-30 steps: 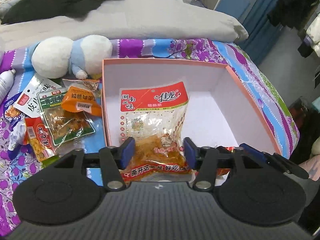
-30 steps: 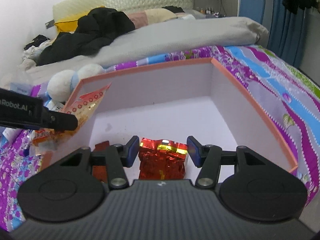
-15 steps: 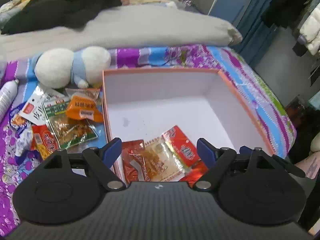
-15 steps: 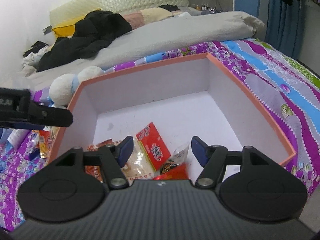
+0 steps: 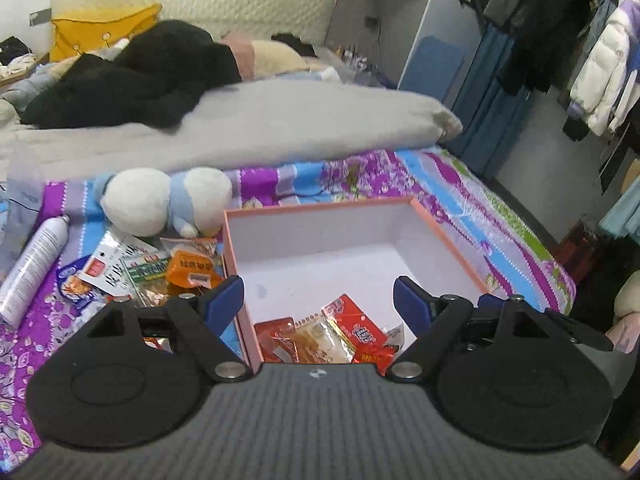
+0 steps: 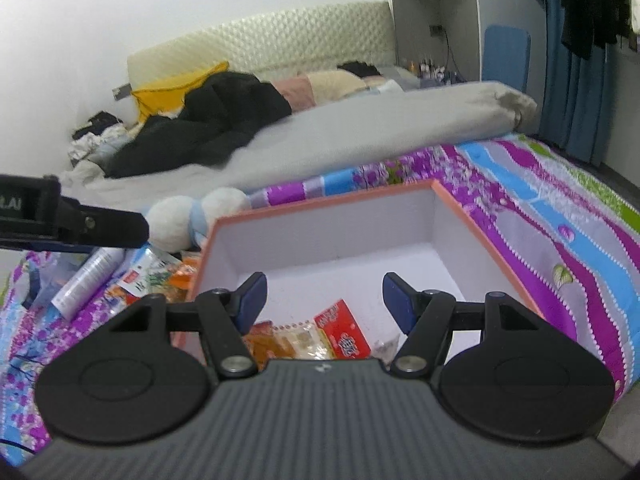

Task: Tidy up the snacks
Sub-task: 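Withdraw both tools from the box back toward the snack pile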

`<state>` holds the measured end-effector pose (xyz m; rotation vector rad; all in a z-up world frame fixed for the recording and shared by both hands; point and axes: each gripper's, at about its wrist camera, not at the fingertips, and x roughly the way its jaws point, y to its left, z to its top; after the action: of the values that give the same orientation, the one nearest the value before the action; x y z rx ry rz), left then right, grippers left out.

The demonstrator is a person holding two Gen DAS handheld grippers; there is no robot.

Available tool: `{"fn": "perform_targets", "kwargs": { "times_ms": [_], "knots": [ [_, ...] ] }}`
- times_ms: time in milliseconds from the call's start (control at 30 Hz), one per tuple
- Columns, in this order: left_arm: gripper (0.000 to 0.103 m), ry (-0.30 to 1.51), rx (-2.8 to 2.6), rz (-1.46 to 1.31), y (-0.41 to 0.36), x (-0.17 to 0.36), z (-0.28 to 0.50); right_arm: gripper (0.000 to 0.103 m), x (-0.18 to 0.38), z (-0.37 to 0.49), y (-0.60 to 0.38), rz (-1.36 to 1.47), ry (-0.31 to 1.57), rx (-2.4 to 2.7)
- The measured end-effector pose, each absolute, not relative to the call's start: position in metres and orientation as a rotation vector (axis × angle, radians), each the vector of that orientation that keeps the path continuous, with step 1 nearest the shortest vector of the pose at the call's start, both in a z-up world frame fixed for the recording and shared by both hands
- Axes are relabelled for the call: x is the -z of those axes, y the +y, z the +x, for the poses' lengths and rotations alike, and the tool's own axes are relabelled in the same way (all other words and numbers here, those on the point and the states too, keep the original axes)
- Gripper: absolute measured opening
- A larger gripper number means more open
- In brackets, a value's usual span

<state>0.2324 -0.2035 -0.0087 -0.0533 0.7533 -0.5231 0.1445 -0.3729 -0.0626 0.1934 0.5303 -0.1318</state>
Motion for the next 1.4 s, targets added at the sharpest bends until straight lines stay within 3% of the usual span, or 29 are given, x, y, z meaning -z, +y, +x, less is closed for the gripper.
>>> {"fn": "perform_targets", "kwargs": {
  "times_ms": [633,1400],
  "knots": [
    [0.085,0.591,0.451,-0.122,-0.081,-0.041,0.175,0.067,0.008,0.104,-0.288,0.088,0.362,0.044],
    [0.085,0.588,0.315,-0.121,0.026,0.011,0.099,0.067,0.047,0.049,-0.195,0.11,0.391,-0.087]
  ]
}}
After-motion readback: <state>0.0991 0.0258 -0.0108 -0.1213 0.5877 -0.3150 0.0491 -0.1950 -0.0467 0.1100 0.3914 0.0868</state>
